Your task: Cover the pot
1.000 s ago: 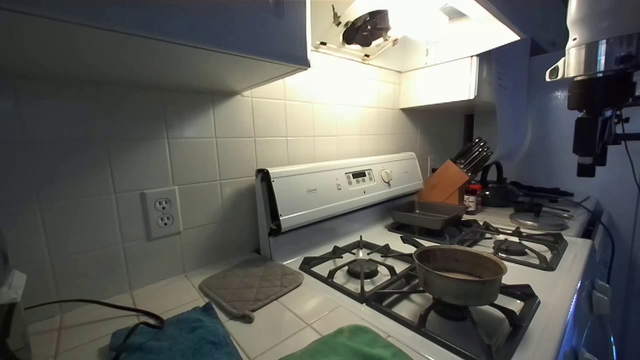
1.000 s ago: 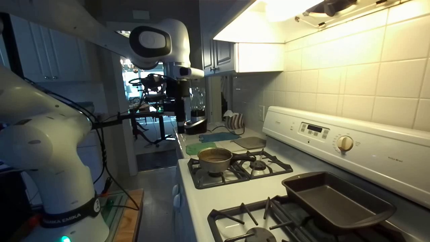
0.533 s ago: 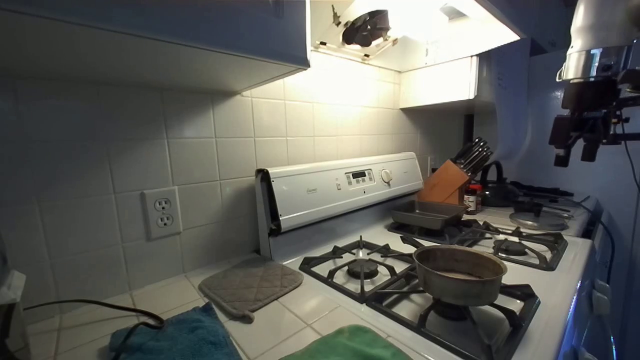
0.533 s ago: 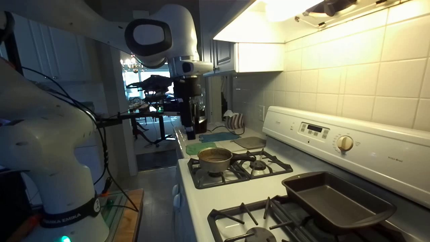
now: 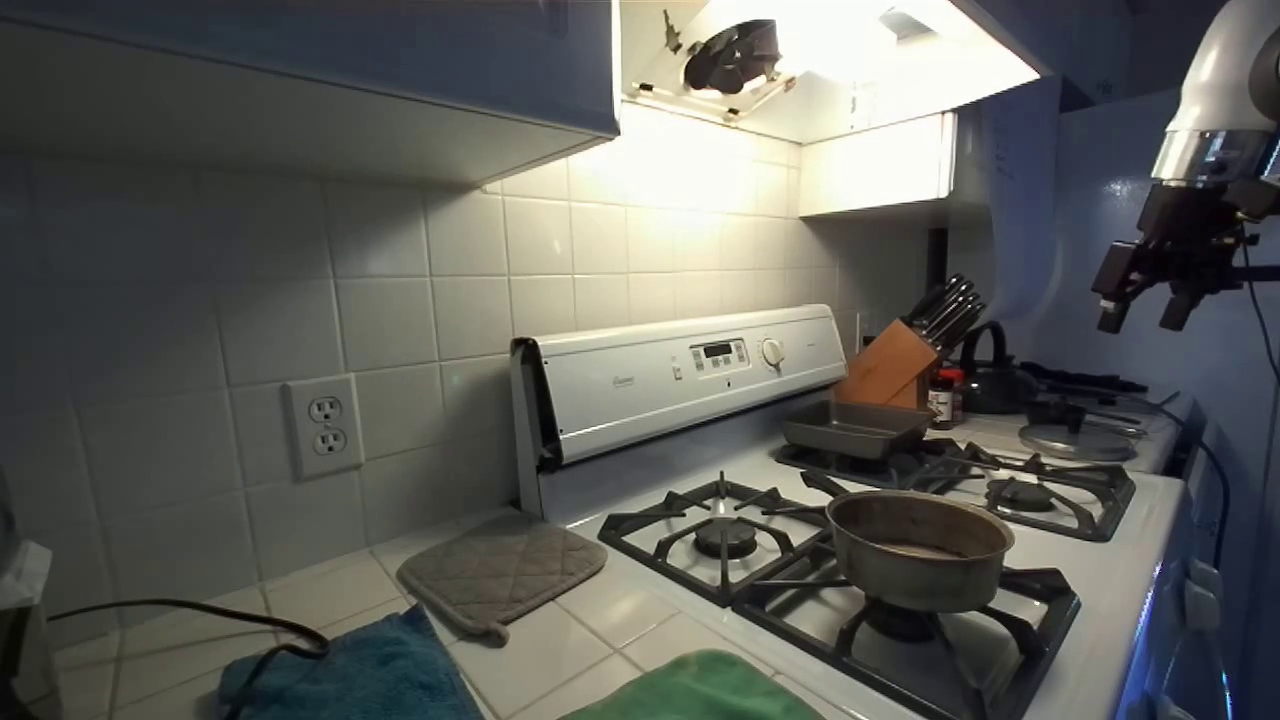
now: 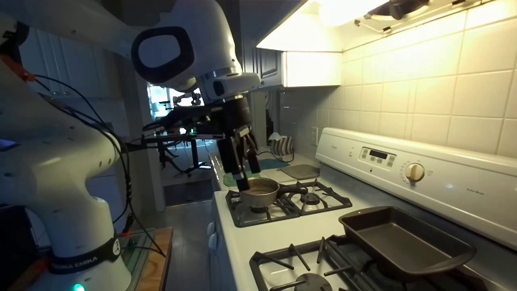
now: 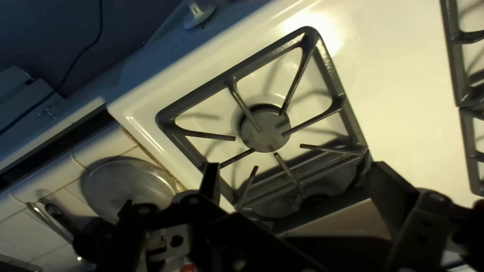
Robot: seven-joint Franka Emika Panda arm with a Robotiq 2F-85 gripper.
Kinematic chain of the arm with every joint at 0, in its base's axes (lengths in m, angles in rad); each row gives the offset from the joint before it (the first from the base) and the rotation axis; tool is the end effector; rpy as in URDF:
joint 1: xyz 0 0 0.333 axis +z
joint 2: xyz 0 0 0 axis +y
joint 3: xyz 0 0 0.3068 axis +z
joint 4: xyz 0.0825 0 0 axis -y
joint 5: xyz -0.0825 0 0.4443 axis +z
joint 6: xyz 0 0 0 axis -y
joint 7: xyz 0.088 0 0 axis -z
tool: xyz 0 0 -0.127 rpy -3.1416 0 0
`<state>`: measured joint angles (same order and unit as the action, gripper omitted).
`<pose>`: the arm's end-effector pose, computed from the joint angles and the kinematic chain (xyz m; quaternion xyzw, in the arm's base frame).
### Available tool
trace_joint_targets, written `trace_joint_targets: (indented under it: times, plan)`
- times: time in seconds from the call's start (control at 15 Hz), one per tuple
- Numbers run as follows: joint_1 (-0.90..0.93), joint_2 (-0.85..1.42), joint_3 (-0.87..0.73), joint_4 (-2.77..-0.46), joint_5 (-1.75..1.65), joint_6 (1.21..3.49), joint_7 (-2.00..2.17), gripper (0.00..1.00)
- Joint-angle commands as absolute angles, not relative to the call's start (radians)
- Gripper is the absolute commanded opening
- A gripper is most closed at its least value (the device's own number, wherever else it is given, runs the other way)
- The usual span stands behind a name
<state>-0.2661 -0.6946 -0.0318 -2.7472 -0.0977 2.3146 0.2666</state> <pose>0.3982 -0.1237 0.3888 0.9598 -0.2467 0.1303 0.0314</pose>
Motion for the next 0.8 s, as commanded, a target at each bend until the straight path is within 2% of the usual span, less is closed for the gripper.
trace_joint_targets:
  times: [0.0, 0.33, 0.73]
  plan:
    - [-0.283, -0.688, -0.037, -2.745, -0.107, 2.319, 0.264, 1.0]
    - [-0.296, -0.675, -0.041, -2.744, -0.112, 2.325, 0.263, 1.0]
    - [-0.399, -0.477, -0.065, -2.67, -0.132, 2.443, 0.356, 1.0]
